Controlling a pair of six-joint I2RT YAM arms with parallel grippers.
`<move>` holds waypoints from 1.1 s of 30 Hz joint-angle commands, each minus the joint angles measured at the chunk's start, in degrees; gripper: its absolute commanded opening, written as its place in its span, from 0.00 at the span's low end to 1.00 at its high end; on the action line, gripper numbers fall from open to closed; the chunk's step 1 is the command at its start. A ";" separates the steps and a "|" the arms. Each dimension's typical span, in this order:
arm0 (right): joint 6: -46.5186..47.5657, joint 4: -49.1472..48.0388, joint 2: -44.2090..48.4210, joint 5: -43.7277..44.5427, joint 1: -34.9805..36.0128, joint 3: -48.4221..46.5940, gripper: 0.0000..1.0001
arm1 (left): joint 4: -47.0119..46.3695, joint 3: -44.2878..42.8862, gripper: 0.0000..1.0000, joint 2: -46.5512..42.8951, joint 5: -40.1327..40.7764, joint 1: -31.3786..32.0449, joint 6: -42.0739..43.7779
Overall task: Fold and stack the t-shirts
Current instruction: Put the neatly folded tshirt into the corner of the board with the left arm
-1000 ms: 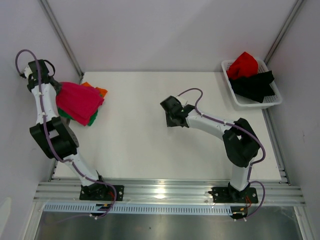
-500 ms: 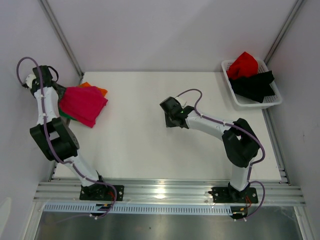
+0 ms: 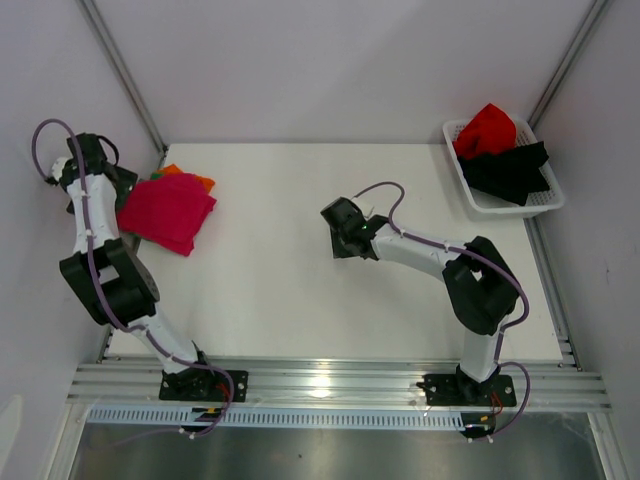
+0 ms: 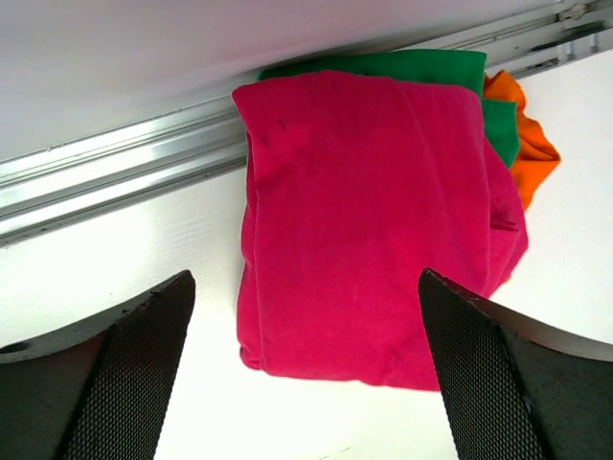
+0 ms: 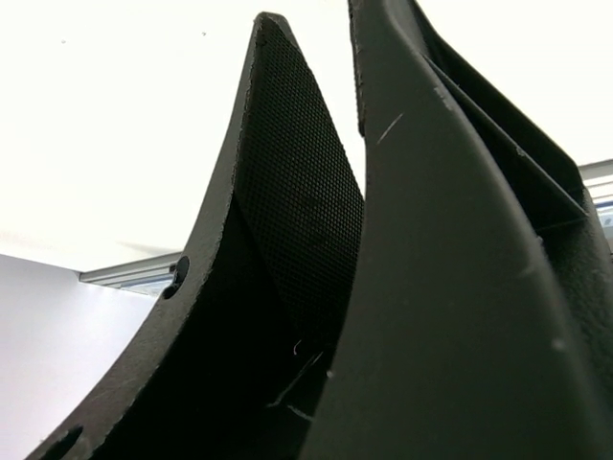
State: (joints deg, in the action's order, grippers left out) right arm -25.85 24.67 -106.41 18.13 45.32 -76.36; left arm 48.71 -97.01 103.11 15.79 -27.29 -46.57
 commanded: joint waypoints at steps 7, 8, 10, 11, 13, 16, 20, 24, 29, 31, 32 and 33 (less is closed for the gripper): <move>-0.17 -1.99 0.77 -0.90 0.29 1.39 0.38 | -13.01 6.57 0.99 -8.20 -7.15 2.33 5.50; -0.17 -2.08 0.68 -0.99 0.29 1.30 0.38 | -12.94 4.92 0.99 -6.88 -9.79 2.68 7.78; -0.35 -2.34 0.59 -1.25 0.29 1.21 0.38 | -10.05 2.45 0.99 -1.53 -14.02 4.25 8.77; -0.35 -2.43 0.50 -1.34 0.38 1.30 0.38 | -7.25 -1.82 0.98 0.32 -14.90 5.74 10.25; -0.26 -2.43 0.59 -1.26 0.38 1.30 0.38 | -5.21 -4.92 0.98 5.14 -14.92 7.33 11.23; -0.08 -2.34 1.20 -0.64 0.30 1.82 0.38 | -2.13 -7.40 0.98 9.29 -12.98 9.18 10.62; 0.09 -2.08 3.40 1.11 0.29 3.49 0.38 | -1.25 -7.14 0.97 11.58 -11.75 9.36 7.38; -0.43 -3.04 7.17 2.87 -0.23 6.74 0.38 | 0.59 -5.91 0.96 11.41 -7.37 9.97 4.30; -1.75 -6.47 12.89 0.25 -2.60 13.15 0.38 | 1.56 -5.56 0.96 10.62 -1.57 11.90 1.66; -1.93 -7.35 14.82 -0.37 -4.00 14.56 0.38 | 2.44 -5.99 0.96 10.80 -0.33 12.61 1.04; -1.93 -7.44 15.35 -0.81 -4.62 15.27 0.38 | 2.71 -6.17 0.96 10.97 0.90 13.13 0.78; -1.67 -7.70 16.14 -0.99 -4.97 16.32 0.38 | 3.14 -6.35 0.96 11.23 1.34 13.31 0.60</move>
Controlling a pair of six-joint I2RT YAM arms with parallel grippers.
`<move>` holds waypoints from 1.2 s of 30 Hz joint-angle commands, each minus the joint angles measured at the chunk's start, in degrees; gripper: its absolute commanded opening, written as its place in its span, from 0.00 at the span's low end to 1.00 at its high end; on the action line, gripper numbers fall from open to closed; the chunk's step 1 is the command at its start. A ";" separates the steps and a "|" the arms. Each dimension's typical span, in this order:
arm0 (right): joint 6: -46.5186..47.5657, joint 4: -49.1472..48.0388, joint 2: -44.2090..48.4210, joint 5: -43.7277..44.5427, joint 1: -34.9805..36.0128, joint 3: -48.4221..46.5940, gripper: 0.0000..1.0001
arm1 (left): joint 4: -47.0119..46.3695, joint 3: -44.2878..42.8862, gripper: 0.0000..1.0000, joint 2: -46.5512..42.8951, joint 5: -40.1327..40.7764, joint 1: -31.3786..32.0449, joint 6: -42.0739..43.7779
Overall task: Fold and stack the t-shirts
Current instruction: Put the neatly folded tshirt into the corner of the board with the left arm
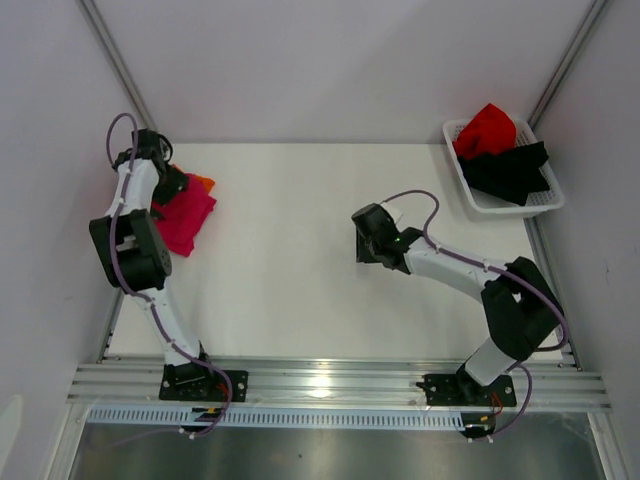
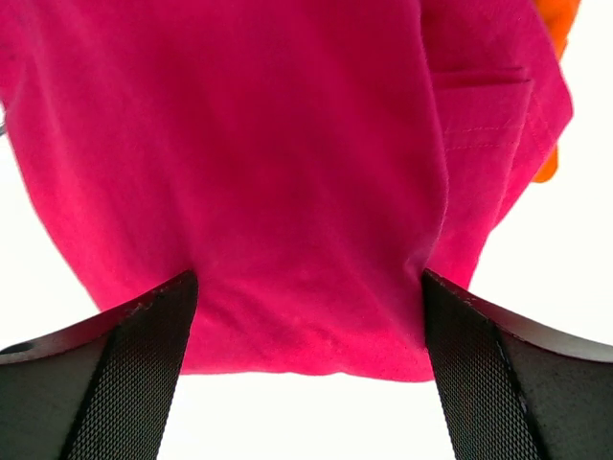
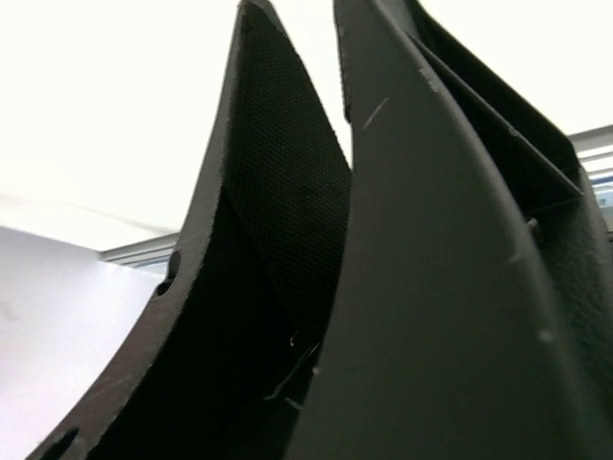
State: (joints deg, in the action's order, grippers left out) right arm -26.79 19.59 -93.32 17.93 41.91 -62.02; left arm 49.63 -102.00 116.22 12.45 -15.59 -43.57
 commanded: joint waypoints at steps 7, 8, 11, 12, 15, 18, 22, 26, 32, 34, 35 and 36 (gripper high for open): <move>-0.20 -2.11 10.25 -0.36 -3.59 5.33 0.38 | -1.19 4.08 0.97 -5.04 5.49 2.50 -4.42; -0.46 -2.10 11.91 -0.09 -3.94 5.68 0.38 | -3.20 6.43 0.97 -5.56 5.13 2.50 -4.59; -0.55 -2.10 14.30 0.96 -4.20 7.17 0.38 | -5.32 7.95 0.97 -7.32 3.82 2.50 -4.60; -0.46 -2.02 15.44 1.40 -4.12 7.44 0.38 | -7.59 8.74 0.97 -7.76 3.46 2.59 -4.16; 0.59 -1.84 17.55 3.16 -4.12 8.05 0.38 | -11.73 10.06 0.98 -8.65 2.93 2.50 -1.70; 1.64 -0.62 18.87 4.21 -4.12 7.62 0.39 | -14.72 10.50 0.99 -7.77 0.66 2.06 0.77; 2.26 2.20 21.59 6.05 -4.21 6.39 0.39 | -20.51 10.41 0.98 -5.75 -6.10 0.83 2.17; 2.62 5.01 25.55 8.17 -4.21 6.21 0.39 | -23.70 9.45 0.98 -3.47 -17.02 -1.45 2.09; 3.84 8.69 29.07 8.61 -4.29 4.19 0.40 | -19.41 6.65 0.97 0.66 -26.51 -4.88 -2.48; 4.02 9.67 28.72 7.91 -4.38 2.09 0.41 | -17.03 4.45 0.97 2.50 -26.34 -4.97 -2.22; 4.20 10.11 28.46 7.56 -4.29 1.56 0.40 | -15.80 3.83 0.97 3.21 -26.16 -4.97 -2.31; 4.20 10.29 27.85 6.86 -4.29 0.59 0.40 | -15.01 3.13 0.97 4.26 -27.03 -5.06 -2.48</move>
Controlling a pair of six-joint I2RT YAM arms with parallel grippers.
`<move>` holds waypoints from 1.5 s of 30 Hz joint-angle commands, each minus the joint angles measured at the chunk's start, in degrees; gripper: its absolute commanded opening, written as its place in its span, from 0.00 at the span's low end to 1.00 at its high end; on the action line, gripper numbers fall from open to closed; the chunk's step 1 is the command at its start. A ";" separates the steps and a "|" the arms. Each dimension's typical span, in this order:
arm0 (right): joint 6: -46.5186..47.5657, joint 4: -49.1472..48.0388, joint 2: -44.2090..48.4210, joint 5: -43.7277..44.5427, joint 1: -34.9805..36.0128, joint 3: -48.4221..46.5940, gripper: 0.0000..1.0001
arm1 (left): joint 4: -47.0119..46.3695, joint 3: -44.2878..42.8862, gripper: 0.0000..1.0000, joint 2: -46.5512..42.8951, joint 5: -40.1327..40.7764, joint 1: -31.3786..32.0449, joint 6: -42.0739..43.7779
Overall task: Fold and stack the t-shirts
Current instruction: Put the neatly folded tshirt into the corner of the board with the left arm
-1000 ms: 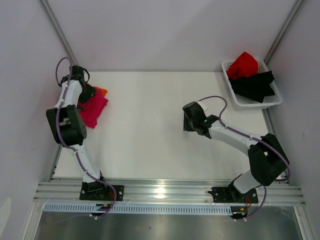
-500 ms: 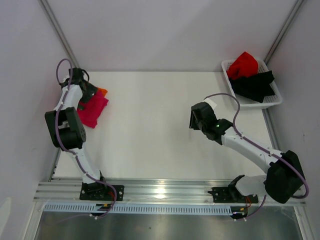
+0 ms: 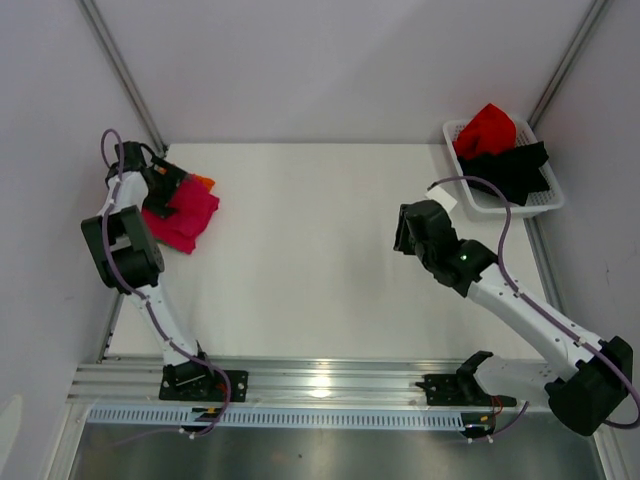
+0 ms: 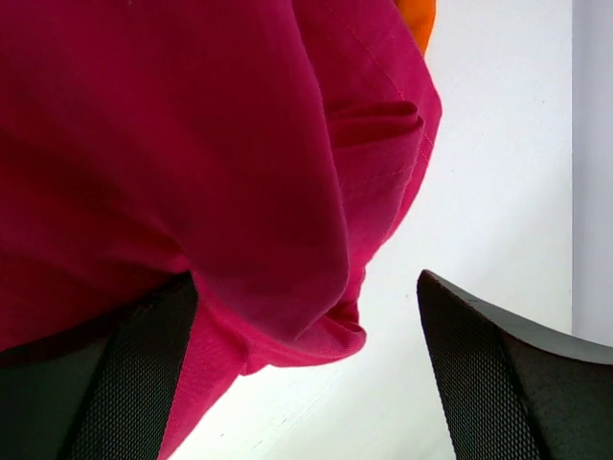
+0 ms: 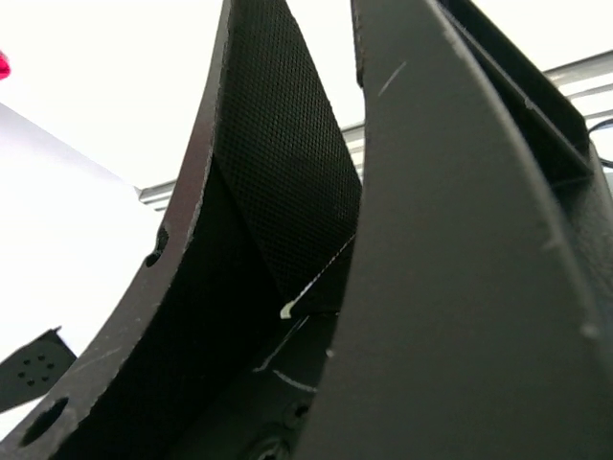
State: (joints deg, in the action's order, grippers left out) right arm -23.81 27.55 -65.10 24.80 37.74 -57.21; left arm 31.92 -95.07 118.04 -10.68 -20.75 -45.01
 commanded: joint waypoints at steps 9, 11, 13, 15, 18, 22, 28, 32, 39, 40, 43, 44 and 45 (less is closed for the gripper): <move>-2.11 5.14 -2.14 -2.56 -0.21 -8.00 0.40 | 3.41 -4.78 0.97 7.03 -7.34 -0.60 -5.08; -2.47 6.11 -1.70 -1.95 -0.12 -8.44 0.40 | 3.93 -4.78 0.97 7.21 -7.52 -0.60 -5.70; -2.47 6.72 -1.17 -1.07 -0.12 -8.97 0.41 | 4.11 -4.34 0.97 6.94 -7.08 -0.69 -6.49; -2.12 7.34 -0.82 -0.28 -0.12 -9.23 0.40 | 3.76 -2.94 0.97 5.81 -5.76 -0.78 -7.19; -1.94 8.13 -0.12 0.60 -0.21 -9.50 0.41 | 3.76 -0.83 0.97 4.66 -4.01 -1.30 -8.50; -1.50 9.18 1.03 1.57 -0.21 -9.06 0.40 | 3.15 2.07 0.97 3.78 -3.65 -1.40 -10.18; -0.97 10.33 2.70 3.50 -0.21 -8.88 0.40 | -0.98 7.26 0.97 1.76 -6.19 -0.43 -14.31; -0.45 10.51 2.79 4.21 -0.12 -9.06 0.40 | -2.48 6.22 0.96 2.37 -9.62 2.20 -16.68; -0.36 11.73 4.19 5.70 -0.21 -8.80 0.40 | -3.71 4.36 0.96 4.48 -11.82 7.39 -20.11; -0.27 12.35 4.71 5.96 -0.21 -8.71 0.40 | -4.32 4.45 0.96 4.66 -12.00 7.83 -20.29; -0.09 12.88 5.60 7.37 -0.21 -8.01 0.40 | -4.94 4.10 0.96 5.18 -12.70 8.89 -20.64; -0.01 12.88 6.12 7.72 -0.29 -7.83 0.41 | -5.64 4.10 0.96 5.01 -13.05 9.15 -20.38; -0.09 12.70 6.21 7.81 -0.29 -7.39 0.41 | -6.25 4.10 0.96 4.57 -13.40 9.50 -20.03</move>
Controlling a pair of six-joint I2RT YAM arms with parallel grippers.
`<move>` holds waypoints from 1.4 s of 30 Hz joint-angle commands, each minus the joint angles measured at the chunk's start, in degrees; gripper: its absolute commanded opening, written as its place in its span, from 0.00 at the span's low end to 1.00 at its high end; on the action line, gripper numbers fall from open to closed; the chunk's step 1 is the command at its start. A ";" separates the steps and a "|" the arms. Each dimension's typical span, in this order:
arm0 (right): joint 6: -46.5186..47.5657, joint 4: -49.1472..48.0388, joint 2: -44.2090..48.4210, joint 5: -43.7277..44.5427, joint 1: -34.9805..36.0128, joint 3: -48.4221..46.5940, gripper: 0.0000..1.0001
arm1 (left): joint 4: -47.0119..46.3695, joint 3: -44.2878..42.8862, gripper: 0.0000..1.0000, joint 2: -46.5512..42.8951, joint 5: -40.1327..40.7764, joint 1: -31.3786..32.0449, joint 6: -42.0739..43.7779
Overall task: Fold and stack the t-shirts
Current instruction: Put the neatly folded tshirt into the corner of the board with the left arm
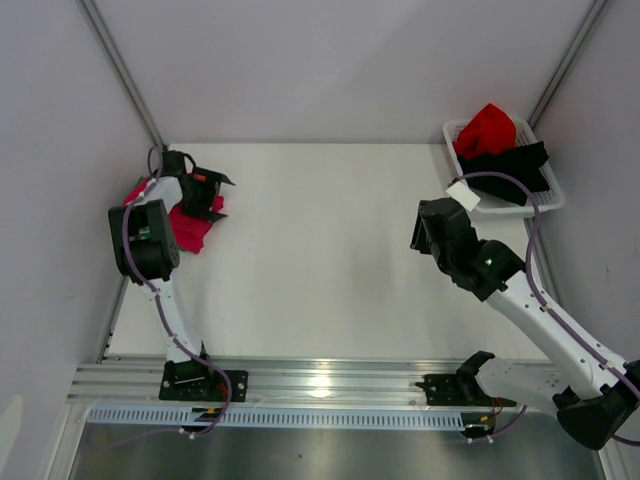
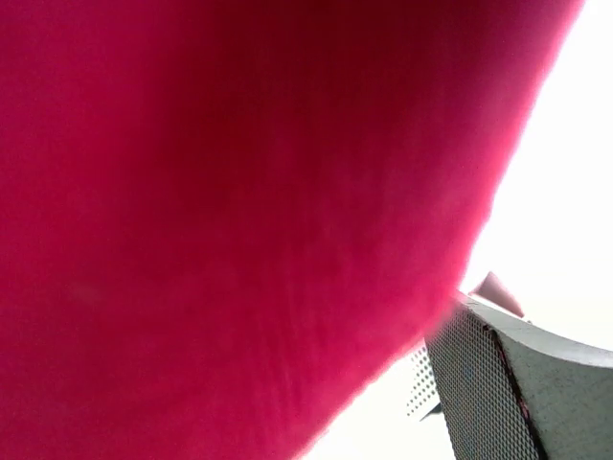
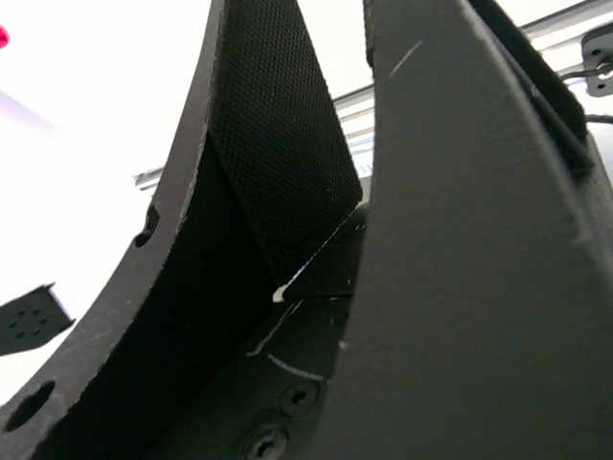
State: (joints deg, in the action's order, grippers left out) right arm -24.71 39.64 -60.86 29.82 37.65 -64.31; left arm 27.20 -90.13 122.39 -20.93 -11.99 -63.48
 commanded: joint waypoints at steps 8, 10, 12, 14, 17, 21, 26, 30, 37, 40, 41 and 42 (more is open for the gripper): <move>0.28 -2.37 1.36 1.12 -0.21 1.64 0.40 | -8.48 -3.48 0.95 -6.96 -9.92 3.02 8.18; 0.45 -4.38 1.45 0.85 -0.21 2.00 0.41 | -10.06 -2.08 0.95 -10.13 -11.32 3.29 10.47; 1.68 -8.41 1.97 -0.29 -0.21 2.96 0.41 | -14.07 2.38 0.95 -16.28 -11.59 3.64 11.80; 2.91 -12.20 2.15 -2.65 -0.21 4.36 0.41 | -17.25 4.69 0.95 -23.38 -11.15 3.81 13.38; 3.44 -20.28 1.36 -7.40 -0.12 6.39 0.41 | -17.37 7.51 0.95 -31.73 -6.95 3.81 16.71; 2.91 -26.79 -3.46 -12.59 -0.21 6.22 0.41 | -8.50 4.61 0.97 -39.57 6.04 3.81 23.74; 2.03 -31.54 -9.97 -17.60 -0.21 5.87 0.41 | 2.90 -0.38 0.99 -38.73 28.61 3.81 33.76; 1.68 -32.78 -12.61 -19.27 -0.21 5.34 0.41 | 11.63 -8.46 0.99 -28.63 38.85 3.81 39.12; 2.29 -32.35 -11.48 -17.70 -0.21 6.83 0.41 | 23.06 -21.75 0.98 -9.82 45.45 3.29 38.09; 3.44 -31.38 -10.42 -15.95 -0.30 7.27 0.41 | 27.62 -24.39 0.98 -5.33 51.13 2.94 35.37; 3.79 -30.94 -10.16 -15.68 -0.30 7.36 0.41 | 29.21 -25.35 0.98 -4.53 52.99 2.94 34.40; 4.05 -30.76 -9.89 -15.41 -0.47 7.71 0.41 | 30.44 -25.54 0.98 -3.40 54.57 2.94 33.00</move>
State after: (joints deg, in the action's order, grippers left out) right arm -22.26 9.47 -73.19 12.25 37.52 -57.34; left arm 50.28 -110.13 120.22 24.62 -8.54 -27.59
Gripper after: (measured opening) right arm 0.412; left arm 0.976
